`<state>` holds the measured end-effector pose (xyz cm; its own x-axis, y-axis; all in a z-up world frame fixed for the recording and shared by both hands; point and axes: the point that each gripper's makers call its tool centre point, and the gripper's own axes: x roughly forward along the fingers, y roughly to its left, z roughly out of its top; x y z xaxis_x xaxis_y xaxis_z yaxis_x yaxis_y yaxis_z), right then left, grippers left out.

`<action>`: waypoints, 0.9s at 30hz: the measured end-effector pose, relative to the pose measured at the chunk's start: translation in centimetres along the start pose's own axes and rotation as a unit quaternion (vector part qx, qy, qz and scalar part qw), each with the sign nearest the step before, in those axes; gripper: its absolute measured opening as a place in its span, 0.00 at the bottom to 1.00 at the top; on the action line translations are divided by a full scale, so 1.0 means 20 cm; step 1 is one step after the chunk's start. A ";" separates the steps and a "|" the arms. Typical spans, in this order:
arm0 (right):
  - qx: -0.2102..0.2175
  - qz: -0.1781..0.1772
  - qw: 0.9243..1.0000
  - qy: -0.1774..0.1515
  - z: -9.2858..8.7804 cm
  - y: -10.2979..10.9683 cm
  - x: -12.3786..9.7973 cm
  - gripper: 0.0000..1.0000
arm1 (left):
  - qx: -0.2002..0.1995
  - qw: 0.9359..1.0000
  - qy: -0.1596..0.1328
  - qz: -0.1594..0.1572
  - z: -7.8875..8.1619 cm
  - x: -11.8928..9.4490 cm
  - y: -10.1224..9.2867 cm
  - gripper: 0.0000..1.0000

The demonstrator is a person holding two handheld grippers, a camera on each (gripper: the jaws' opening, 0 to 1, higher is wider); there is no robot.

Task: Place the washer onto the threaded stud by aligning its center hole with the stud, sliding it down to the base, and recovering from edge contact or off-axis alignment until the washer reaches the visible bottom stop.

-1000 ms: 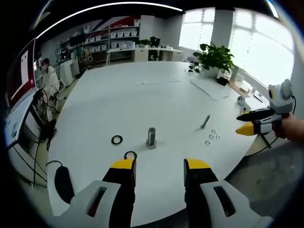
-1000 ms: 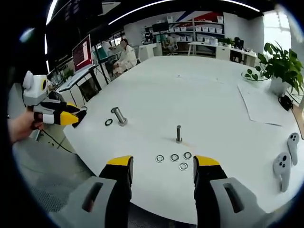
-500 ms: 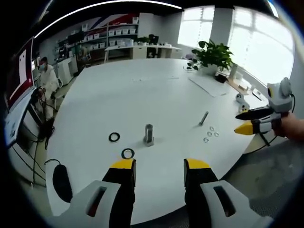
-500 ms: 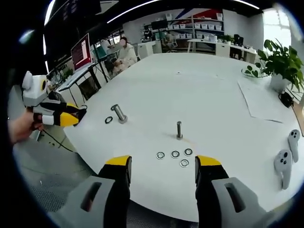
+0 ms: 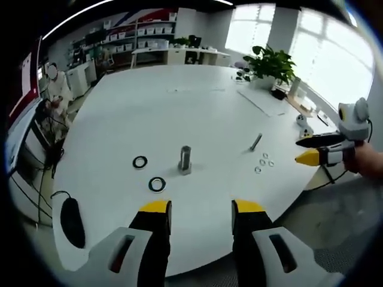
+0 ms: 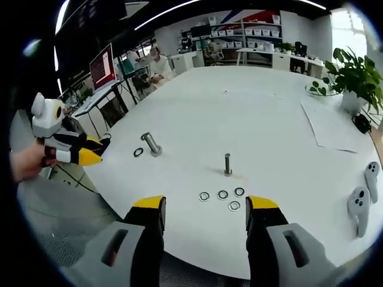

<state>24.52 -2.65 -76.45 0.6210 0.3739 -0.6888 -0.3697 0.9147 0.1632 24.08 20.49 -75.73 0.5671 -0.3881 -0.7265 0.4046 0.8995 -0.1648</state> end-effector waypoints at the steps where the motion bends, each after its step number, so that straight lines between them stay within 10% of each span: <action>1: 0.002 0.000 1.000 -0.001 0.00 0.00 0.00 0.56 | -0.003 1.000 0.006 -0.002 -0.01 0.01 0.00 0.39; 11: 0.009 0.004 1.000 -0.008 0.02 0.01 -0.01 0.56 | -0.001 0.999 0.040 -0.013 -0.08 0.02 -0.03 0.38; 27: 0.012 0.003 1.000 0.002 0.00 0.00 -0.01 0.56 | 0.003 0.996 0.087 0.009 -0.08 0.16 0.20 0.38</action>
<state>24.49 -2.68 -76.28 0.6161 0.3782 -0.6910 -0.3556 0.9162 0.1844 26.35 23.15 -79.65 0.4411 -0.3315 -0.8340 0.4009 0.9042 -0.1474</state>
